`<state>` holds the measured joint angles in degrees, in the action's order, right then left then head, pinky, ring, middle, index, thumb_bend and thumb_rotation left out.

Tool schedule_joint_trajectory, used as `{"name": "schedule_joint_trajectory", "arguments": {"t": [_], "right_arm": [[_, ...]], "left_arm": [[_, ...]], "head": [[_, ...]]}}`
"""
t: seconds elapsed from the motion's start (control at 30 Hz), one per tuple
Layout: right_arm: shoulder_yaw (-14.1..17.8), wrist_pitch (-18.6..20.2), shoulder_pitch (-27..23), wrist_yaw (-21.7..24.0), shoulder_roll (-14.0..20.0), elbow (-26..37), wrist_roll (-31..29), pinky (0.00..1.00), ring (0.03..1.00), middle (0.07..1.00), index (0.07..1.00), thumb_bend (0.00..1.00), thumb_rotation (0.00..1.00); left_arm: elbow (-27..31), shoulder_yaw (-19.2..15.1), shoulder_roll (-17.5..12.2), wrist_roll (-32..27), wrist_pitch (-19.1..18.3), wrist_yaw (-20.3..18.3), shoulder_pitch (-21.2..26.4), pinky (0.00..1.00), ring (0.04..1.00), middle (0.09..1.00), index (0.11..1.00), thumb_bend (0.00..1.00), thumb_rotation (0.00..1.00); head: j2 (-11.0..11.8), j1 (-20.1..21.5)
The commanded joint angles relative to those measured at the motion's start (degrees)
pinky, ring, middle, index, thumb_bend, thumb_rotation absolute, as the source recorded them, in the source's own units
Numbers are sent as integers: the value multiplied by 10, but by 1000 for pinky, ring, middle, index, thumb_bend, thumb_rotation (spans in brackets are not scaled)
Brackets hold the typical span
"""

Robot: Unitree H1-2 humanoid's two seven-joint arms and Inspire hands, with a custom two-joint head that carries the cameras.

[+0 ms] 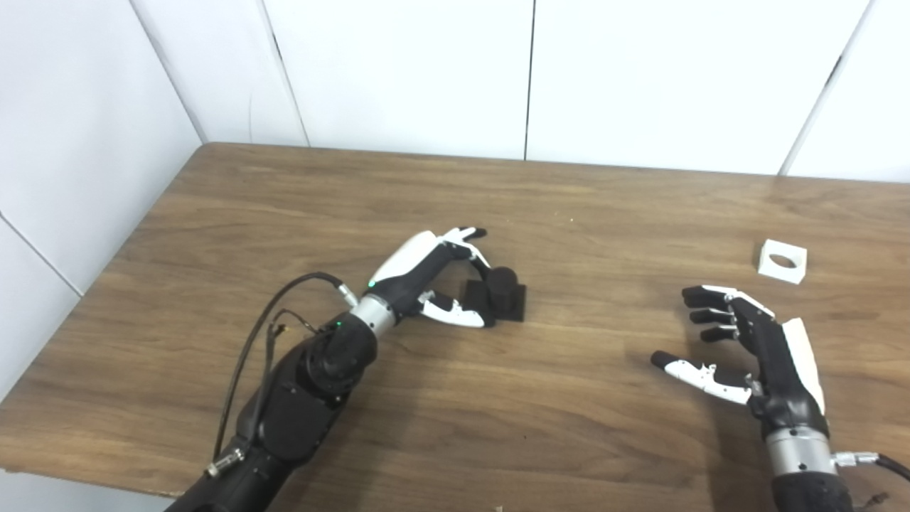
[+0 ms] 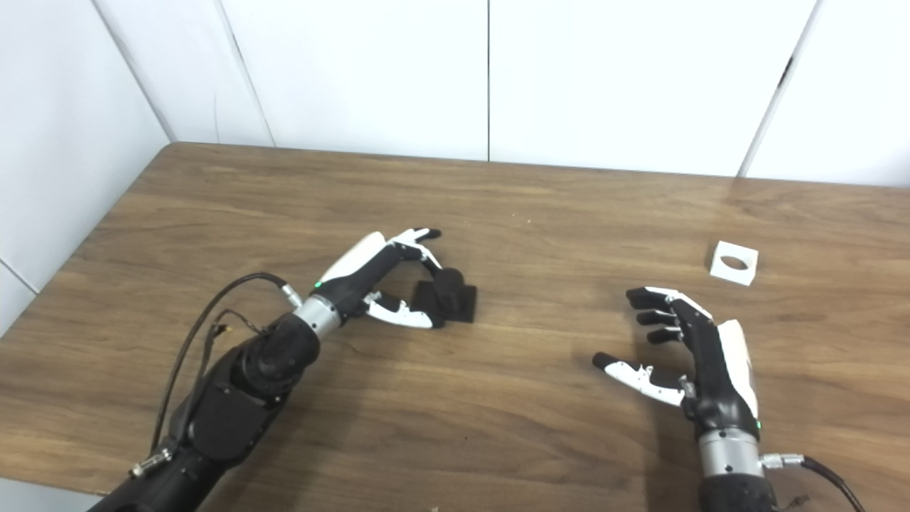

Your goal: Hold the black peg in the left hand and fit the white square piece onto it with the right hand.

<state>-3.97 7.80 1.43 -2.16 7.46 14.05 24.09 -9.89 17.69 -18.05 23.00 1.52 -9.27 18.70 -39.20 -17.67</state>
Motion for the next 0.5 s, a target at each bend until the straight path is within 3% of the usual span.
{"name": "schedule_joint_trajectory", "arguments": {"t": [0.0,0.47], "right_arm": [[2,-26,-16,-9,2,15,2,579,679,709,681,656,0],[1,-31,-15,-11,3,14,5,580,674,702,674,664,0]], "left_arm": [[3,31,6,11,8,-36,-5,1000,1000,968,490,515,90],[-14,84,27,-4,30,-54,-17,1000,1000,979,490,514,91]], "head": [[0,0],[-5,7]]}}
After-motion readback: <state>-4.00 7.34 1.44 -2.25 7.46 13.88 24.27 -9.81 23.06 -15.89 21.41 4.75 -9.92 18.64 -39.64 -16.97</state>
